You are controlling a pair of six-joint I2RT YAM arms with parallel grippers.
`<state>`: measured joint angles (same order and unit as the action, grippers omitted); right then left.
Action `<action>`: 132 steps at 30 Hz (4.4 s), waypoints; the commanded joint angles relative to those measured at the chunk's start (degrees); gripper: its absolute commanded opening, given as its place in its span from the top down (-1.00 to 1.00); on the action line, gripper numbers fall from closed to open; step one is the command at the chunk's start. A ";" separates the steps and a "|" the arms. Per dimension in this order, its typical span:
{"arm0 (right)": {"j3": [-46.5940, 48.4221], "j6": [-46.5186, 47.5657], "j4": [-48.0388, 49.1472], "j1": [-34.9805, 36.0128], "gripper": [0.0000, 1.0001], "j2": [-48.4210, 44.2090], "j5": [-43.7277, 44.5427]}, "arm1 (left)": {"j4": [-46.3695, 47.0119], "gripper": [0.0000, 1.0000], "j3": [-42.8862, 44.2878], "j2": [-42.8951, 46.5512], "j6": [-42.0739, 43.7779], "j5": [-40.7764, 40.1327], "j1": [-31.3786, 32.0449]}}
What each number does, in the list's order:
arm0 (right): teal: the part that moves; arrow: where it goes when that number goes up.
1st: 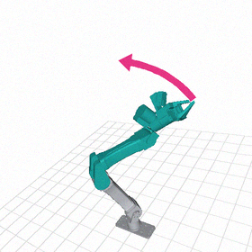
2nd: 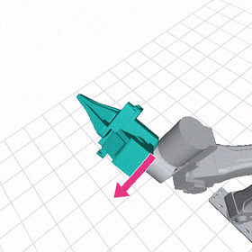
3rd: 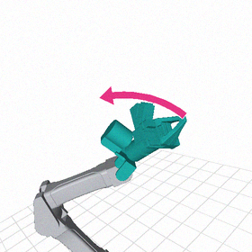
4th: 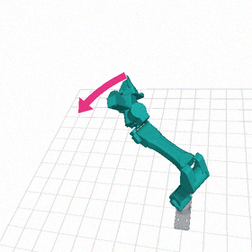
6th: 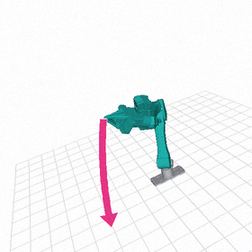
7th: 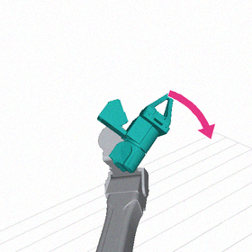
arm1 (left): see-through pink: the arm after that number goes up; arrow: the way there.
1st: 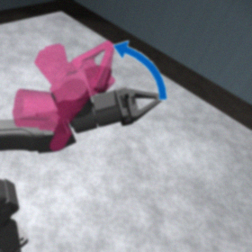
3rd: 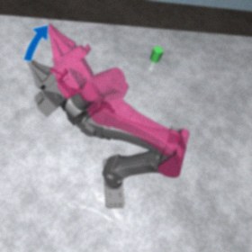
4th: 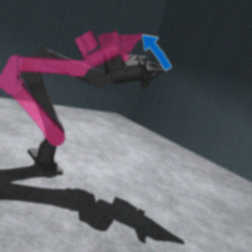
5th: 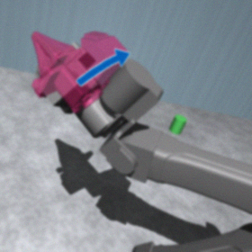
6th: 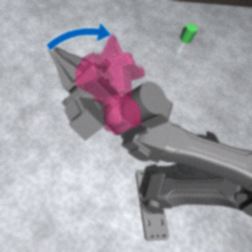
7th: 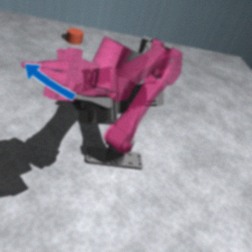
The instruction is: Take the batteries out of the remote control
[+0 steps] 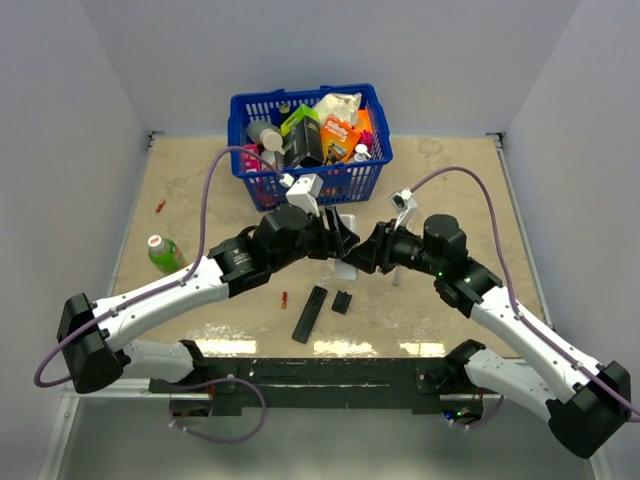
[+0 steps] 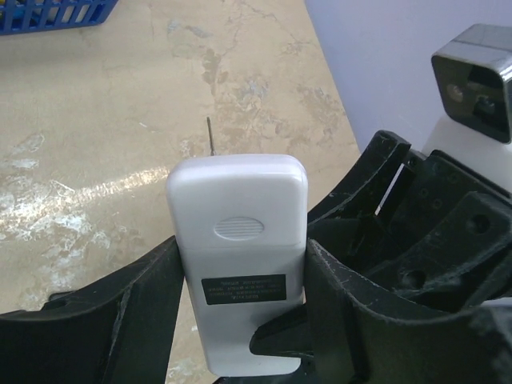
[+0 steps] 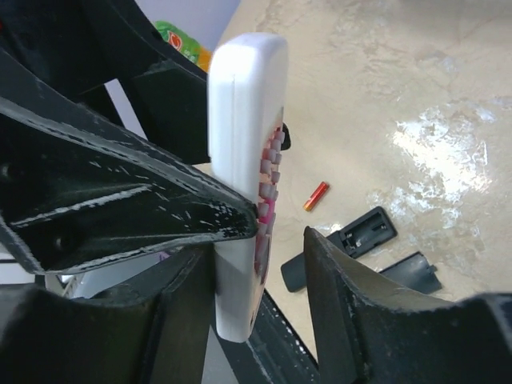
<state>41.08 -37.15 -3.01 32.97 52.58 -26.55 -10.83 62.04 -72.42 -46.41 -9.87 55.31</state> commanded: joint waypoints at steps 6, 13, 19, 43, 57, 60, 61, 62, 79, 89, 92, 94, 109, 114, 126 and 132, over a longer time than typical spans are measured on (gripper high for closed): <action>-3.73 -3.20 4.86 3.15 0.36 0.86 7.11 | 2.22 1.00 0.27 1.06 -4.21 -1.30 0.33; -5.04 -3.28 3.27 3.15 1.00 0.77 6.51 | 1.43 0.14 -1.48 3.95 -1.40 1.51 -0.29; -8.29 -4.78 4.41 3.15 1.00 -0.37 1.68 | 0.38 -0.29 -5.61 11.42 2.72 8.88 -6.34; -12.86 -4.69 5.11 3.15 1.00 -8.19 -13.88 | -13.42 -0.37 0.10 5.81 52.12 38.08 -11.36; -14.80 -1.35 4.41 3.15 1.00 -3.54 -14.50 | -11.67 -0.37 -0.96 -3.24 63.90 44.31 -11.36; -16.03 -0.65 5.20 3.15 1.00 -2.05 -13.97 | -11.58 -0.35 -0.69 -5.44 65.66 44.67 -11.36; -16.47 -1.08 5.99 3.06 1.00 -1.26 -14.23 | -12.19 -0.34 -0.69 -6.14 66.18 44.67 -11.36; -16.99 -1.35 7.65 3.24 1.00 -0.81 -14.32 | -12.72 -0.33 -0.52 -7.02 67.23 44.76 -11.36; -19.72 0.58 10.04 3.15 1.00 1.56 -14.76 | -18.96 -0.09 4.05 -16.70 75.15 47.83 -11.80; -19.63 1.29 9.16 3.15 1.00 1.04 -14.59 | -21.07 -0.16 6.25 -19.07 74.36 52.50 -11.98; -19.63 1.38 8.81 3.06 1.00 1.12 -14.50 | -21.86 -0.21 6.78 -19.33 74.19 52.32 -12.07; -19.63 1.46 8.98 3.15 1.00 1.04 -14.32 | -22.13 -0.22 7.04 -19.42 74.01 52.23 -11.98; -20.60 1.64 8.63 3.15 1.00 0.33 -14.76 | -24.41 0.31 10.72 -23.20 74.10 51.09 -12.42; -21.65 1.29 8.54 3.15 1.00 -0.19 -14.76 | -26.08 0.45 12.22 -24.70 74.36 49.77 -13.12; -21.13 -0.99 4.50 3.15 1.00 -1.95 -6.77 | -24.33 0.70 11.53 -23.82 72.17 49.24 -14.53; -21.22 -5.12 5.20 3.06 1.00 -2.92 -1.06 | -20.64 0.65 8.28 -22.76 67.87 47.40 -14.53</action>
<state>19.03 -37.95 1.28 36.01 51.03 -32.14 -35.99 72.27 -96.77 24.58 41.76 41.98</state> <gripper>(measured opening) 0.226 0.308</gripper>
